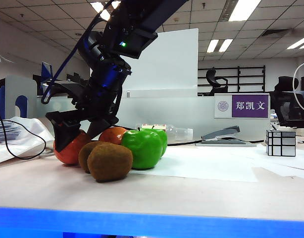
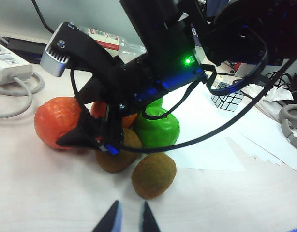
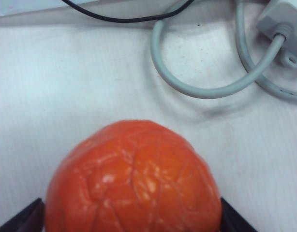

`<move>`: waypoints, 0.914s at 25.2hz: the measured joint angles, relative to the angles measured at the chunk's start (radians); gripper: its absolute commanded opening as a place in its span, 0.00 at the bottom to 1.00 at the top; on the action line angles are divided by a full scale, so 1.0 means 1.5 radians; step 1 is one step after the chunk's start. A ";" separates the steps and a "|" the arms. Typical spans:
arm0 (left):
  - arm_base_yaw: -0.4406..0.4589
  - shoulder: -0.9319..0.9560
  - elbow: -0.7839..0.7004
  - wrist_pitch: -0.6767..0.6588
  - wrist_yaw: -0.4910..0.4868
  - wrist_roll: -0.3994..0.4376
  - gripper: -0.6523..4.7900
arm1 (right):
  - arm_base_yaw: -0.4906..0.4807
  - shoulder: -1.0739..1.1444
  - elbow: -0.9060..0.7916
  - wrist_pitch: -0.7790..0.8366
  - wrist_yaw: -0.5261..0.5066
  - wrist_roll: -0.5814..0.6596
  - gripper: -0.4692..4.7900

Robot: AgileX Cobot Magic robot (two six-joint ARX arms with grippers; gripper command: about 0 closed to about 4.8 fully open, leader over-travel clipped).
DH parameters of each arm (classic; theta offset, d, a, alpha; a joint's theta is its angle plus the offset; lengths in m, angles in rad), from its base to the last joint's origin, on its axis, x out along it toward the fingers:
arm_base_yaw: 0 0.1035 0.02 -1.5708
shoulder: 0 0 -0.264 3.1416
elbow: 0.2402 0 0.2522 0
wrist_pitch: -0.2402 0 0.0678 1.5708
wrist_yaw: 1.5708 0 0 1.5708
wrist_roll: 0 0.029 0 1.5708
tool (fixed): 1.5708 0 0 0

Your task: Put the same fruits together.

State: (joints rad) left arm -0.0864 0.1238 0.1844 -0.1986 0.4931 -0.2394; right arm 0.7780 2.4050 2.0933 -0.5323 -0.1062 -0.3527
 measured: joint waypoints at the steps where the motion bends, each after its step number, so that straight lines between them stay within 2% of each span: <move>1: 0.000 0.000 0.000 0.000 0.000 0.000 0.23 | 0.000 0.000 0.000 0.000 0.000 0.000 1.00; 23: 0.000 0.000 0.000 0.000 0.000 0.000 0.23 | -0.006 -0.015 0.000 0.013 0.013 0.003 1.00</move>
State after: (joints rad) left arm -0.0864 0.1234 0.1844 -0.1986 0.4931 -0.2394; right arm 0.7689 2.3821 2.0933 -0.5121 -0.0864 -0.3489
